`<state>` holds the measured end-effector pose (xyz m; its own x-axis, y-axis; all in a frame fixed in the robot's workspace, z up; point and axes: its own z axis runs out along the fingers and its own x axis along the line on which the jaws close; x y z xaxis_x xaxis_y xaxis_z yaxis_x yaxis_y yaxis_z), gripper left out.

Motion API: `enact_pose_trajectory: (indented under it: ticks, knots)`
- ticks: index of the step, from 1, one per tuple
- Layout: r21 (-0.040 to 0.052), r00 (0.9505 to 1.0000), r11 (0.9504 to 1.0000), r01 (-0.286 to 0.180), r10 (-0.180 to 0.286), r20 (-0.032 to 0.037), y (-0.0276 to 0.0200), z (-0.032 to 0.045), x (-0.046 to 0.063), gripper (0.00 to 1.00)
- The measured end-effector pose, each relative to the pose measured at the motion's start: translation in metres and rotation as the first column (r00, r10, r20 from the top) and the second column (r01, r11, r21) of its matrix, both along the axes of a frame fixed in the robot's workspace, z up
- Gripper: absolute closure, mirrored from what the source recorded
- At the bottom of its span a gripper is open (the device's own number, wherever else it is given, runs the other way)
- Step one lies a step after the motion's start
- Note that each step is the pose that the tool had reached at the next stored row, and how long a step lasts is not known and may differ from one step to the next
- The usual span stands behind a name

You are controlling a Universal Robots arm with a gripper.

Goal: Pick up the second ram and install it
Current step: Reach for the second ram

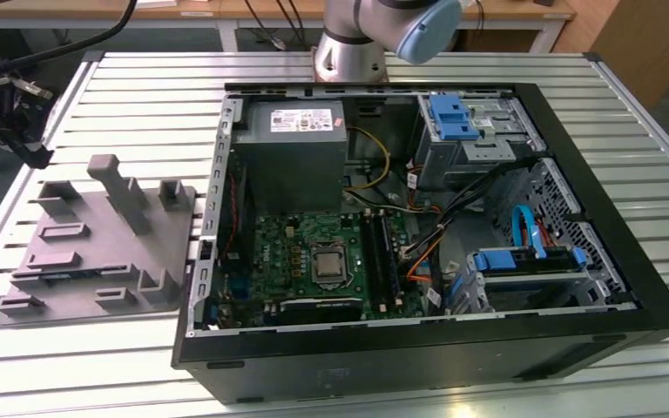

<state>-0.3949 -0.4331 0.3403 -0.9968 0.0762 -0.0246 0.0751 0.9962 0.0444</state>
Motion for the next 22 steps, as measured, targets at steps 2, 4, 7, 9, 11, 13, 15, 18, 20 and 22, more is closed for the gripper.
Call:
enact_pose_trajectory:
  ticks: [2, 4, 7, 9, 11, 13, 15, 18, 20, 22]
  knots:
    - [0.0000, 1.0000, 1.0000, 0.000, 0.000, 0.0000, -0.0010, -0.0013, 0.000, 0.90]
    - [0.0000, 1.0000, 1.0000, 0.000, 0.000, 0.0000, -0.0020, -0.0025, 0.000, 0.90]
    - [-0.0001, 1.0000, 1.0000, 0.000, 0.000, -0.0001, -0.0034, -0.0043, -0.001, 0.90]
    - [0.0000, 1.0000, 1.0000, 0.000, 0.000, -0.0001, -0.0044, -0.0055, -0.001, 0.90]
    - [0.0000, 1.0000, 1.0000, 0.000, 0.000, 0.0000, -0.0054, -0.0068, -0.001, 0.90]
    - [0.0000, 1.0000, 1.0000, 0.000, 0.000, 0.0000, -0.0064, -0.0080, -0.002, 0.90]
    - [0.0000, 1.0000, 1.0000, 0.000, 0.000, 0.0000, -0.0074, -0.0093, -0.002, 0.90]
    - [0.0000, 1.0000, 1.0000, 0.000, 0.000, 0.0000, -0.0091, -0.0112, -0.002, 0.90]
    - [0.0000, 1.0000, 1.0000, 0.000, 0.000, 0.0000, -0.0101, -0.0124, -0.002, 0.90]
    - [-0.0001, 1.0000, 1.0000, 0.000, 0.000, -0.0001, -0.0112, -0.0135, -0.003, 0.90]
